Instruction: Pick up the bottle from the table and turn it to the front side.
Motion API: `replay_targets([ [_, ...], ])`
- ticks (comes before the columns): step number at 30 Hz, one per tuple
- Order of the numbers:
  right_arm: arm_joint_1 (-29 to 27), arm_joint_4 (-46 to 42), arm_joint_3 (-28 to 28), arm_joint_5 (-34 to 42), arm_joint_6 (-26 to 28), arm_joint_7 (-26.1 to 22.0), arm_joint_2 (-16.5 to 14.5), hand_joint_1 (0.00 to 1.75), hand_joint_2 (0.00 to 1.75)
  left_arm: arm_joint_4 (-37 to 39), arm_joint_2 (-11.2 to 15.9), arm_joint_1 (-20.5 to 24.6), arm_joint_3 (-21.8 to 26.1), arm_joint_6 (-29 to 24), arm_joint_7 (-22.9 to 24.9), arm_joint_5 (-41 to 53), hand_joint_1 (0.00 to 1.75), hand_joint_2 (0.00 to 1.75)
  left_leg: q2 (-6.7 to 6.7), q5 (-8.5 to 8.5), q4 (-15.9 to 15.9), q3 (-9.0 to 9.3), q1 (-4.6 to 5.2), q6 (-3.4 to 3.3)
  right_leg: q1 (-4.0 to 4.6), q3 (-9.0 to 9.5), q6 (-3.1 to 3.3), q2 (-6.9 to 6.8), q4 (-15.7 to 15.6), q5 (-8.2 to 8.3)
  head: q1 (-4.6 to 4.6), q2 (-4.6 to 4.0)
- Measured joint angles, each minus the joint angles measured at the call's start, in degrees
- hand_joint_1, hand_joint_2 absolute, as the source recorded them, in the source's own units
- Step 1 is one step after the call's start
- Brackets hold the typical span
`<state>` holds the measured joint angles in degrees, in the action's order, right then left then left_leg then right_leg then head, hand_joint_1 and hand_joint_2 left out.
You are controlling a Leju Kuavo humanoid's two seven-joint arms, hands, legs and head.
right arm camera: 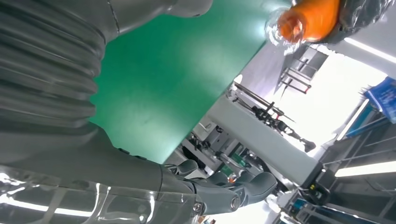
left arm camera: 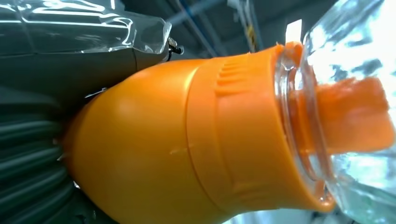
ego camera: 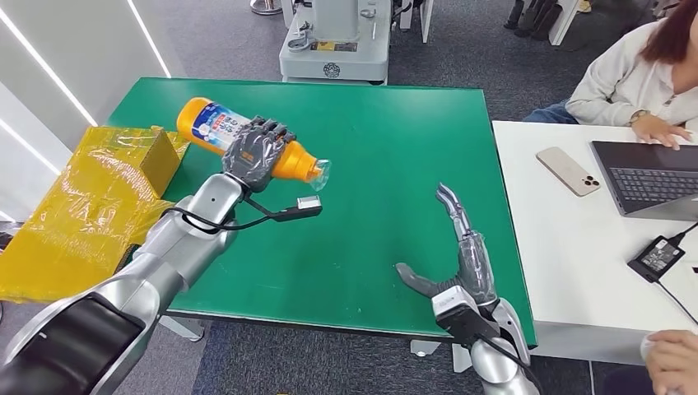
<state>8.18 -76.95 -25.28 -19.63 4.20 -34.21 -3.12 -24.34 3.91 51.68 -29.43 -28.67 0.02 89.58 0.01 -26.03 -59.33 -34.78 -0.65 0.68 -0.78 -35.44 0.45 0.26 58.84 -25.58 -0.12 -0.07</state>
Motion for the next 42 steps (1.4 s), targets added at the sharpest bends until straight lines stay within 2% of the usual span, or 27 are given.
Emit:
replay_targets([
  [5,-1.2,-0.2,0.0,0.1,0.1,-0.1,0.4,0.0,1.75,3.5,2.9,-0.4,-1.6,2.9,2.5,0.2,1.75,1.75,-0.02,0.0,0.0,-0.02,-0.01,0.0,0.01,-0.02,0.01,-0.02,0.0,-0.01,0.0,0.0],
  [16,-2.4,-1.1,0.3,0.2,0.4,-0.1,0.8,0.0,1.75,6.6,6.9,-2.2,-2.5,7.0,9.3,-1.2,1.75,1.75,-0.02,0.0,0.0,-0.03,0.0,0.0,0.01,-0.03,0.01,-0.02,0.0,-0.02,-0.01,0.0],
  [25,-2.8,-1.1,0.4,0.6,1.0,-0.1,0.9,0.0,1.75,7.6,8.0,-2.2,-2.0,8.4,8.4,-5.2,1.75,1.75,-0.03,0.0,0.0,-0.04,0.01,0.0,0.01,-0.03,0.01,-0.03,0.0,-0.01,-0.01,0.0],
  [29,-3.3,-1.6,0.4,0.7,1.6,0.0,0.9,0.0,1.75,7.9,8.1,-2.6,-0.5,6.2,6.8,-7.6,1.75,1.75,-0.03,0.0,0.0,-0.04,0.01,0.0,0.0,-0.03,0.01,-0.04,0.0,-0.02,-0.01,0.0],
  [34,-4.3,-2.7,0.6,0.7,1.9,0.3,0.9,0.0,1.75,8.0,8.0,-3.5,3.8,1.7,1.7,-12.5,1.75,1.75,-0.03,0.0,0.0,-0.04,0.0,0.0,0.01,-0.04,0.01,-0.03,0.0,-0.02,-0.01,0.0],
  [42,-5.9,-4.3,0.6,-0.3,1.7,0.8,1.4,0.0,1.75,8.3,7.8,-5.6,7.7,-0.6,0.9,-13.4,1.75,1.75,-0.03,0.0,0.0,-0.04,0.01,0.0,0.01,-0.04,0.01,-0.03,0.0,-0.02,-0.01,0.0],
])
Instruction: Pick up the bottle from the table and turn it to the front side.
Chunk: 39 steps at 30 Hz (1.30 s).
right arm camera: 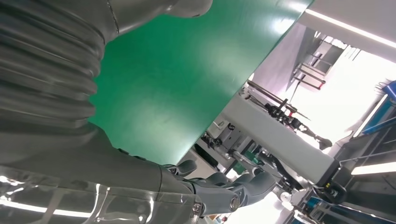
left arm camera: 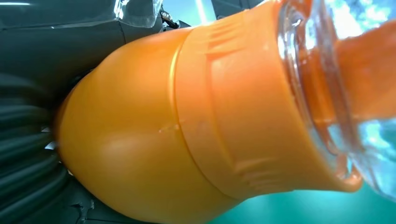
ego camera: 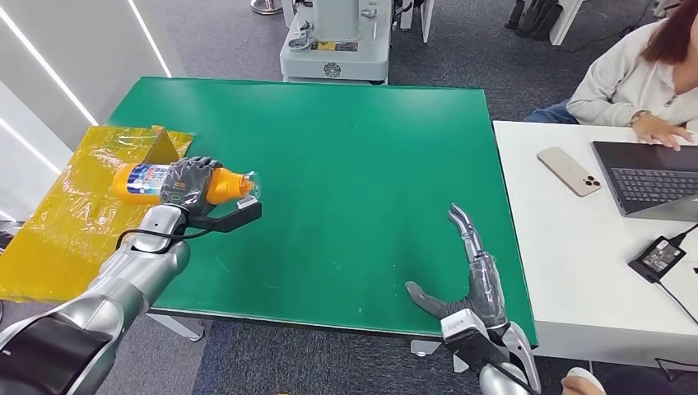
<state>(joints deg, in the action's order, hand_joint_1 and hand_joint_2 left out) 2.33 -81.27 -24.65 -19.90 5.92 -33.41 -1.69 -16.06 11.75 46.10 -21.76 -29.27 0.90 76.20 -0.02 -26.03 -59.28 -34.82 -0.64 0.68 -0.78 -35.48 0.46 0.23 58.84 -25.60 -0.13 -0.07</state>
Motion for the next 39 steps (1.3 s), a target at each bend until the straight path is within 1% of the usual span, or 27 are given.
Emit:
replay_targets([
  [9,-0.1,0.1,0.0,-0.4,-0.8,0.3,0.9,0.0,1.75,0.4,-0.1,-1.4,1.6,0.1,1.4,0.4,1.75,1.75,-0.01,0.0,0.0,-0.02,0.0,0.0,0.0,0.0,0.0,-0.01,0.0,0.0,-0.01,0.0],
  [17,-0.2,0.3,0.0,-0.5,-0.8,0.2,1.2,0.0,1.75,0.6,0.0,-2.6,1.8,0.3,1.7,1.3,1.75,1.75,-0.02,0.0,0.0,-0.02,0.0,0.0,0.0,0.0,0.0,-0.01,0.0,0.0,-0.01,0.0],
  [24,-1.3,-0.7,-0.4,-1.4,-0.8,0.7,1.9,0.0,1.75,1.0,0.0,-3.7,2.1,1.1,3.2,1.3,1.75,1.75,-0.02,0.0,0.0,-0.02,0.0,0.0,0.0,0.0,0.0,-0.01,0.0,0.0,-0.01,0.0],
  [34,-1.7,-1.7,-0.9,-3.5,-3.0,1.7,2.0,0.0,1.75,1.2,0.5,-5.9,4.4,0.8,4.8,-0.1,1.75,1.75,-0.01,0.0,0.0,-0.01,-0.01,0.0,0.01,0.0,0.0,-0.02,0.0,-0.01,-0.01,0.0],
  [39,-1.8,-1.8,-0.9,-3.7,-3.2,1.7,2.0,0.0,1.75,1.2,0.5,-6.4,5.8,0.8,5.2,0.0,1.75,1.75,-0.02,0.0,0.0,-0.02,0.0,0.0,0.0,0.0,0.0,-0.02,0.0,-0.01,-0.01,0.0],
])
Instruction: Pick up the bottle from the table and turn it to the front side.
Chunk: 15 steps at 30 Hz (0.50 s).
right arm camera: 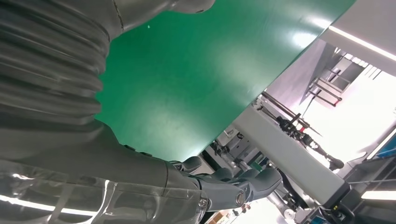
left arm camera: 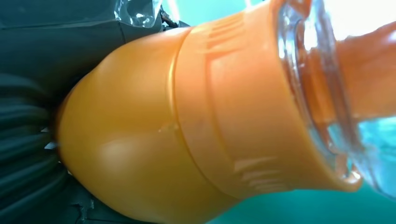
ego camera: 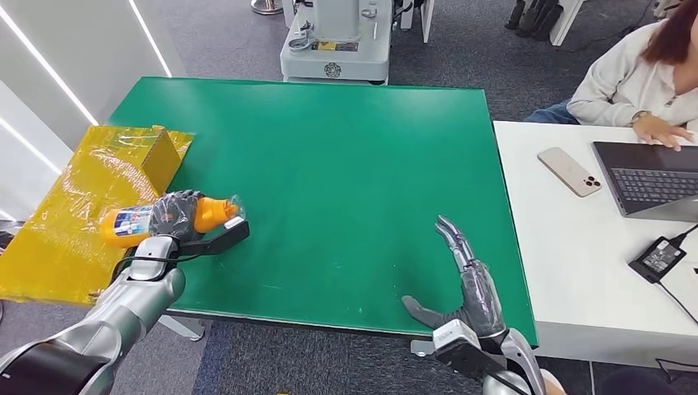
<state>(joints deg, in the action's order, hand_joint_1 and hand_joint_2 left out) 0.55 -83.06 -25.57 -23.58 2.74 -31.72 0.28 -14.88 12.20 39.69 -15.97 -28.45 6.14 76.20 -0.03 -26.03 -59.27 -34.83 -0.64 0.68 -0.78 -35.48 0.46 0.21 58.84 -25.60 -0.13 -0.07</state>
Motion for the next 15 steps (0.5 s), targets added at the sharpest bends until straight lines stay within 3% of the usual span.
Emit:
replay_targets([
  [7,-0.2,-0.6,0.0,-0.4,-0.7,0.1,0.0,0.0,1.75,0.0,0.0,-0.5,0.7,-0.5,0.1,1.4,1.75,1.75,0.0,0.0,0.0,0.0,0.0,0.0,0.0,0.0,0.0,0.0,0.0,0.0,0.0,0.0],
  [9,-0.2,-0.7,0.0,-0.5,-0.9,0.3,0.0,0.0,1.75,0.0,0.0,-0.5,0.9,-0.6,0.1,2.1,1.66,1.75,0.0,0.0,0.0,0.0,0.0,0.0,0.0,0.0,0.0,0.0,0.0,0.0,0.0,0.0],
  [13,-0.5,-0.7,0.0,-0.7,-1.0,0.3,0.0,0.0,1.75,0.0,-0.1,-0.6,0.9,-0.5,0.0,2.7,0.17,1.75,0.0,0.0,0.0,0.01,0.0,0.0,0.0,0.0,0.0,0.0,0.0,0.0,0.0,0.0],
  [15,-0.8,-0.9,-0.1,-0.8,-1.0,0.3,0.0,0.0,1.75,0.0,-0.2,-0.6,1.0,-0.4,0.0,3.0,0.05,1.75,0.0,0.0,0.0,0.0,0.0,0.0,0.0,0.0,0.0,0.0,0.0,0.0,0.0,0.0],
])
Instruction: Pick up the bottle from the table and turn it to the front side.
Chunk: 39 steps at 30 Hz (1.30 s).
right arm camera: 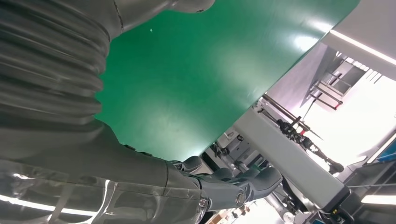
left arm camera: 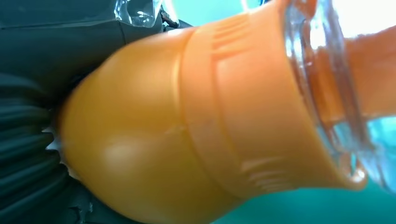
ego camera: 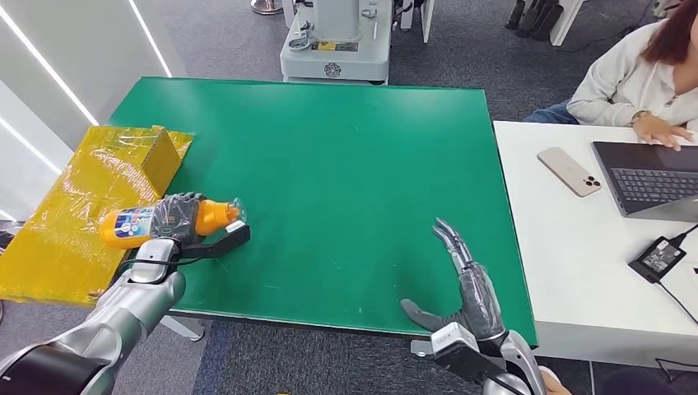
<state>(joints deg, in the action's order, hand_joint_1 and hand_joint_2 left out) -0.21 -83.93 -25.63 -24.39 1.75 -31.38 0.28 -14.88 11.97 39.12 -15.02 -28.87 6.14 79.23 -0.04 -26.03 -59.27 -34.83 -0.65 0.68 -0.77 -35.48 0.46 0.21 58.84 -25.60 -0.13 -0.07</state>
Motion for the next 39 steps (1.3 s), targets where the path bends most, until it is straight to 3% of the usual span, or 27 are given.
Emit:
replay_targets([
  [14,-1.5,-0.3,0.0,-1.0,-0.1,0.3,0.2,0.0,1.75,0.1,0.0,-1.1,-0.3,-0.1,3.4,6.3,0.0,1.75,0.0,0.0,0.0,0.0,0.0,0.0,0.0,0.0,-0.01,0.0,0.0,-0.01,0.0,0.0],
  [36,-4.5,-0.8,0.6,0.8,2.8,0.3,1.4,0.0,1.75,0.1,-2.7,-2.1,0.5,-5.3,-1.7,3.9,0.0,1.75,0.0,0.0,0.0,0.01,0.0,0.0,0.0,0.0,0.0,0.0,0.0,-0.01,0.0,0.0],
  [38,-4.6,-1.1,0.6,0.8,3.0,0.5,1.4,0.0,1.75,-0.5,-3.4,-2.6,1.4,-7.1,-4.3,2.8,0.0,1.75,0.0,0.0,0.0,0.02,0.01,0.0,-0.01,0.0,0.0,0.0,0.0,-0.01,0.01,0.0],
  [39,-4.5,-1.3,0.6,1.0,3.1,0.6,1.2,0.0,1.75,-3.2,-5.3,-4.0,3.5,-8.2,-10.6,1.1,0.0,1.75,-0.05,0.0,0.0,-0.01,0.02,0.0,-0.02,0.01,-0.01,-0.05,0.0,-0.01,0.01,0.0],
])
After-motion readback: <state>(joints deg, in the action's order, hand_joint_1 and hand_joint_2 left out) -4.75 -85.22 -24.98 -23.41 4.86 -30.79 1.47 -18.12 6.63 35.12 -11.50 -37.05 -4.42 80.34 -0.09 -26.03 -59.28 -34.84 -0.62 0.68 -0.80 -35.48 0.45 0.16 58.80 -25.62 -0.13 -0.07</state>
